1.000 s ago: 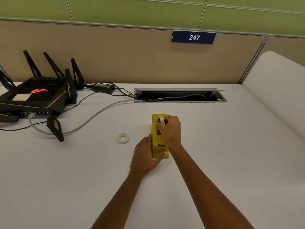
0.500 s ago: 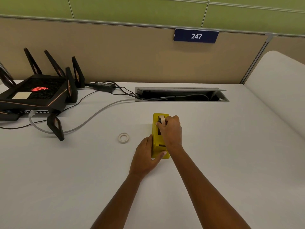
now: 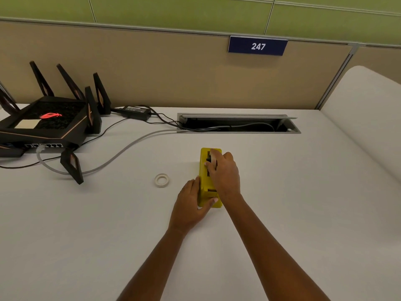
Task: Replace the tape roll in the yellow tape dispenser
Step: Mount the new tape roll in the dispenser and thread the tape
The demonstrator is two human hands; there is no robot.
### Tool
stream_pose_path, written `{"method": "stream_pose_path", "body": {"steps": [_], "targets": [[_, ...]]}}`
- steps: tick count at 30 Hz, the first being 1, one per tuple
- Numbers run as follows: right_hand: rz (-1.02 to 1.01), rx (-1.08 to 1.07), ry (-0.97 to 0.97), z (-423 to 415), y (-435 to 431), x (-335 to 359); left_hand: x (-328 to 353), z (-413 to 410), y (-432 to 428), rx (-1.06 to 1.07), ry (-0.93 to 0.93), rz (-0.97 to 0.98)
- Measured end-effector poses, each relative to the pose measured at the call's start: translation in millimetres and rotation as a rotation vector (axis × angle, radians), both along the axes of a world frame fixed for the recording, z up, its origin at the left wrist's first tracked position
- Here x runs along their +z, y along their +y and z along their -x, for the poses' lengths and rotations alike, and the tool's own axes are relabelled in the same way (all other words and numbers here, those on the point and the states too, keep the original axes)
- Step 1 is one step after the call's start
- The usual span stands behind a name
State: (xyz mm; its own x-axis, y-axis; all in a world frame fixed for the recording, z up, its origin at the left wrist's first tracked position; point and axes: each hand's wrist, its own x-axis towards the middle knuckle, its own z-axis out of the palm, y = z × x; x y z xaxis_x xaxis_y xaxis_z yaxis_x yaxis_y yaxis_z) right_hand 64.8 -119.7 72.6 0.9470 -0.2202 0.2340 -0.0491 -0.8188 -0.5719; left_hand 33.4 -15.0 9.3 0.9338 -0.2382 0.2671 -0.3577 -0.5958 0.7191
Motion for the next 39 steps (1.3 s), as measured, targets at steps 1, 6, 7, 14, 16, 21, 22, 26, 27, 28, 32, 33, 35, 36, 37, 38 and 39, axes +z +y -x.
{"method": "stream_pose_path", "body": {"steps": [1, 6, 7, 14, 16, 21, 22, 26, 27, 28, 32, 33, 35, 36, 37, 38, 39], "targets": [[0.001, -0.009, -0.01, -1, 0, 0, 0, 0, 0, 0.002, 0.0, -0.002], [-0.003, -0.045, -0.008, -11, 1, 5, -2, -1, 0, 0.006, 0.0, -0.017], [-0.003, -0.046, -0.003, -13, 1, 5, -2, -1, 0, 0.008, -0.004, -0.015], [-0.035, -0.013, 0.007, -12, -1, 0, -4, -2, 0, 0.004, -0.011, -0.009], [-0.03, 0.021, 0.006, -10, -3, -2, -5, -1, 0, 0.013, -0.003, 0.005], [-0.067, 0.093, -0.009, 0, -12, -8, -5, -1, 1, 0.025, 0.079, 0.159], [-0.073, 0.11, -0.011, 1, -14, -8, -5, -1, 1, 0.034, 0.088, 0.198], [-0.045, 0.168, 0.004, 3, -24, -4, 0, -5, 1, 0.064, 0.127, 0.379], [-0.028, 0.179, 0.006, 2, -26, -2, 5, -8, 0, 0.067, 0.107, 0.409], [-0.003, 0.194, 0.008, 2, -28, 0, 12, -11, -1, 0.064, 0.082, 0.423], [0.127, 0.276, 0.035, -3, -32, 8, 37, -38, -8, -0.01, 0.006, 0.314], [0.158, 0.293, 0.042, -4, -32, 10, 43, -45, -10, -0.038, 0.045, 0.286], [0.229, 0.324, 0.051, -7, -32, 14, 49, -57, -14, -0.089, 0.168, 0.22], [0.264, 0.336, 0.051, -8, -33, 15, 51, -62, -16, -0.115, 0.211, 0.18], [0.293, 0.346, 0.049, -9, -33, 16, 51, -66, -17, -0.144, 0.236, 0.147], [0.309, 0.354, 0.047, -11, -34, 17, 50, -68, -18, -0.168, 0.248, 0.122], [0.317, 0.359, 0.05, -12, -34, 18, 49, -70, -18, -0.182, 0.25, 0.103]]}}
